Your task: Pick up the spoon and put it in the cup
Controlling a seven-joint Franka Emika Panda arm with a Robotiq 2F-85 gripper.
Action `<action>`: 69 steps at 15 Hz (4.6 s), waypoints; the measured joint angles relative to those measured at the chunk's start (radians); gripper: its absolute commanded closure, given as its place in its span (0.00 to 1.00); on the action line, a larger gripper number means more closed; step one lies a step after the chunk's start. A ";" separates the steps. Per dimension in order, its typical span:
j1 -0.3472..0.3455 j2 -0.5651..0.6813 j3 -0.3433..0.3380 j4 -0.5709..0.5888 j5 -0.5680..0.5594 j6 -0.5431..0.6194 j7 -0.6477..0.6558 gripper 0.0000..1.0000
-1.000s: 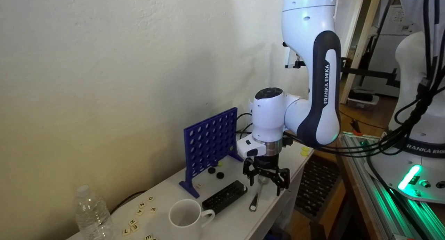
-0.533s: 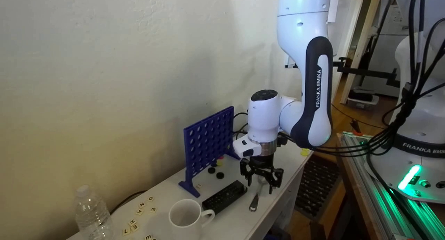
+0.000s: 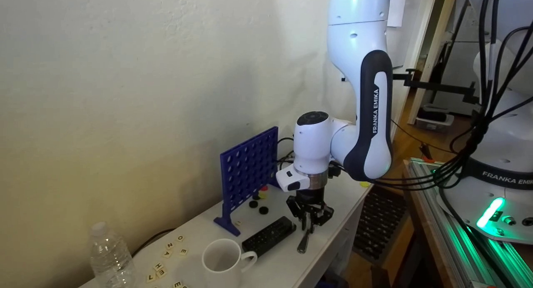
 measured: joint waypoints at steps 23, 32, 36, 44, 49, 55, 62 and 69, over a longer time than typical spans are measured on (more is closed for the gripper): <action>-0.665 -0.131 1.095 -0.166 -0.064 0.252 0.238 0.97; -0.486 -0.128 0.787 -0.032 -0.053 0.655 0.509 0.90; -0.373 -0.117 0.672 -0.029 -0.024 0.726 0.606 0.90; -0.231 -0.111 0.515 -0.015 -0.027 0.789 0.675 0.97; -0.130 -0.038 0.420 0.011 0.011 0.949 0.700 0.97; -0.120 0.074 0.435 0.109 0.053 1.050 0.628 0.97; -0.135 0.188 0.441 0.231 0.082 1.056 0.529 0.97; -0.175 0.262 0.445 0.263 0.096 1.055 0.477 0.97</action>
